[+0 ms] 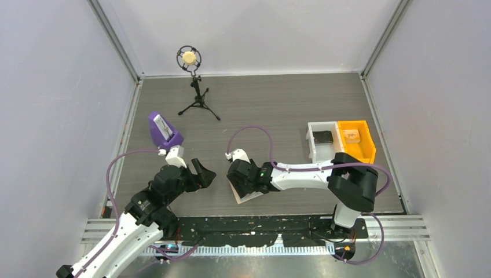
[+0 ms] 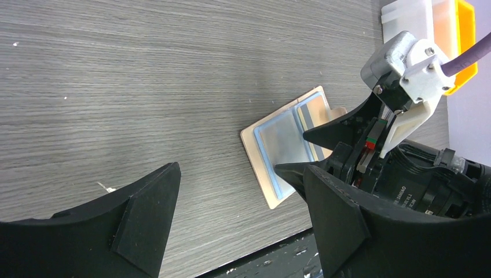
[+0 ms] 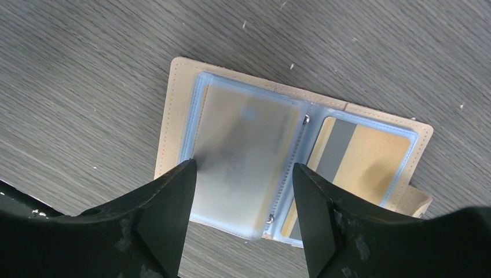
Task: Take the credit cards out of the card holder
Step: Remove the credit card from the card holder.
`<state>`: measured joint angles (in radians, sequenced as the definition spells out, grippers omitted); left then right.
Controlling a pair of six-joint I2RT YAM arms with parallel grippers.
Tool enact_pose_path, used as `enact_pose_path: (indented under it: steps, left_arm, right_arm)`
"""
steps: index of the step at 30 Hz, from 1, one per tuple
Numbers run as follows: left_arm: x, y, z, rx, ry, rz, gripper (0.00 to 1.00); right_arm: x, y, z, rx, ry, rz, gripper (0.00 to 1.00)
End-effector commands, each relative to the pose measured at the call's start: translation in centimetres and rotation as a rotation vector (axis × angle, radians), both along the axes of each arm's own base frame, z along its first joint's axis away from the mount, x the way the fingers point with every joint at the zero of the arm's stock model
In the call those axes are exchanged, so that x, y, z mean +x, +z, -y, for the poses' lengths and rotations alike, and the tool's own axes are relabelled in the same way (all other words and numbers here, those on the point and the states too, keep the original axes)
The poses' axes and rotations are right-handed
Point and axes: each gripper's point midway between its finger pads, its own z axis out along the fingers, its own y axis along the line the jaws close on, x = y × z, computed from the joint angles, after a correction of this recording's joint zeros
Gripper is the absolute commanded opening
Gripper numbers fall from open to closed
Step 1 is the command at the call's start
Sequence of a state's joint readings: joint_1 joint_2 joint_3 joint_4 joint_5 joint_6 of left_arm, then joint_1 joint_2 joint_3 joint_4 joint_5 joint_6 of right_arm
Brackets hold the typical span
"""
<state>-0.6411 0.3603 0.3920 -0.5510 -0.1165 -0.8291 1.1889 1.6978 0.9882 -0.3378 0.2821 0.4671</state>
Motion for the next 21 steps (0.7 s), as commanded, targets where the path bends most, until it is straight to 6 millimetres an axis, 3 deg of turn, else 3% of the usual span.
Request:
enact_pose_path:
  steps: [1, 21]
  left_arm:
    - [0.7, 1.1, -0.1, -0.013, 0.026, 0.035, 0.81]
    - [0.9, 1.5, 0.3, -0.041, 0.028, 0.032, 0.80]
  right_arm:
    - [0.4, 0.5, -0.5, -0.017, 0.005, 0.042, 0.69]
    - [-0.2, 2.6, -0.7, 0.037, 0.006, 0.048, 0.69]
